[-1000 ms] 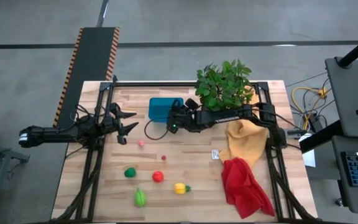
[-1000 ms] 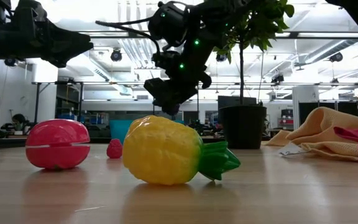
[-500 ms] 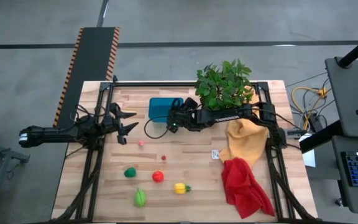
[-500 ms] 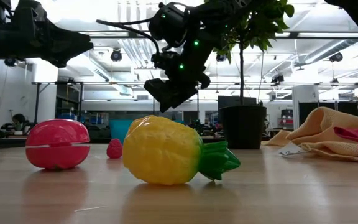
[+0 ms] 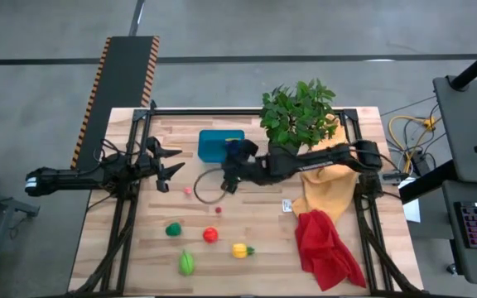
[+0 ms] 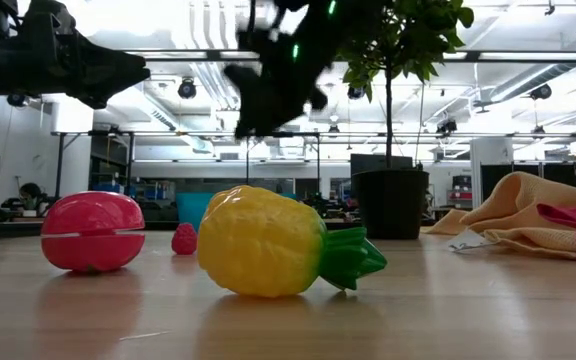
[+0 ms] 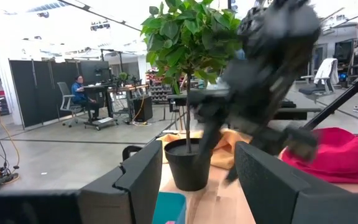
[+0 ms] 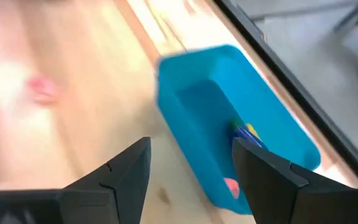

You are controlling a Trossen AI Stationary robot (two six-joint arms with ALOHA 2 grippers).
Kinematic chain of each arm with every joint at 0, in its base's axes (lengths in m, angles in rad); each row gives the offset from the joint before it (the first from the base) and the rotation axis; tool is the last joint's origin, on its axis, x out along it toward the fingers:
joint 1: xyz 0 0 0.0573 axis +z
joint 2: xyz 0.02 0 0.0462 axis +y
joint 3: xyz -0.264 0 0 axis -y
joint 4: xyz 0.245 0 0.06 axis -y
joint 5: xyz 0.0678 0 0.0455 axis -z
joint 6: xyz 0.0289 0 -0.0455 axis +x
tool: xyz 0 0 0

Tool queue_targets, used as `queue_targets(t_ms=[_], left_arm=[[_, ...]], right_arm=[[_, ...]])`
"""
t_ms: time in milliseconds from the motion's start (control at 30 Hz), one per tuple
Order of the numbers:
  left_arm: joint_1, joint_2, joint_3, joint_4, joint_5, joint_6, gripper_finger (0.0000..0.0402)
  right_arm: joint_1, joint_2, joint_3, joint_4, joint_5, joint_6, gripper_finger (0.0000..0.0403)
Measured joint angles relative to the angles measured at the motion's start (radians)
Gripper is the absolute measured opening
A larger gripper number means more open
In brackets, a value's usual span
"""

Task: Pick and placing Produce into tupperware
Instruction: Put the pineapple into the bin

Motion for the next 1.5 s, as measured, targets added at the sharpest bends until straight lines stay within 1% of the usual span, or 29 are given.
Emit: queue_targets(t_ms=[267, 500, 600, 667, 767, 900, 1000, 1067, 1167, 1500], left_arm=[[0.0, 0.001, 0.0, -0.002, 0.0, 0.003, 0.0187], [0.0, 0.0, 0.0, -0.002, 0.0, 0.003, 0.0187], [0.0, 0.0, 0.0, -0.002, 0.0, 0.002, 0.0187], [0.0, 0.0, 0.0, -0.002, 0.0, 0.002, 0.0187], [0.0, 0.0, 0.0, -0.002, 0.0, 0.002, 0.0187], [0.0, 0.0, 0.0, -0.001, 0.0, 0.002, 0.0187], [0.0, 0.0, 0.0, -0.002, 0.0, 0.002, 0.0187], [0.0, 0.0, 0.0, 0.0, 0.0, 0.001, 0.0187], [0.0, 0.0, 0.0, 0.0, 0.0, 0.0, 0.0187], [0.0, 0.0, 0.0, 0.0, 0.0, -0.005, 0.0187]], right_arm=[[0.187, -0.142, 0.0, -0.001, 0.008, -0.084, 0.0208], [0.332, -0.181, 0.0, -0.018, -0.057, -0.104, 0.0214], [0.38, -0.181, 0.0, -0.032, -0.088, -0.09, 0.0235], [0.399, -0.181, 0.0, -0.037, -0.115, -0.037, 0.026], [0.409, -0.18, -0.008, -0.058, -0.116, 0.048, 0.03], [0.416, -0.137, -0.03, -0.063, -0.12, 0.112, 0.0341], [0.423, -0.086, -0.032, -0.061, -0.195, 0.125, 0.0352], [0.427, -0.053, -0.032, -0.052, -0.235, 0.144, 0.0352], [0.435, -0.011, -0.032, -0.053, -0.268, 0.166, 0.0346], [0.442, 0.124, -0.032, -0.044, -0.297, 0.202, 0.0331]])
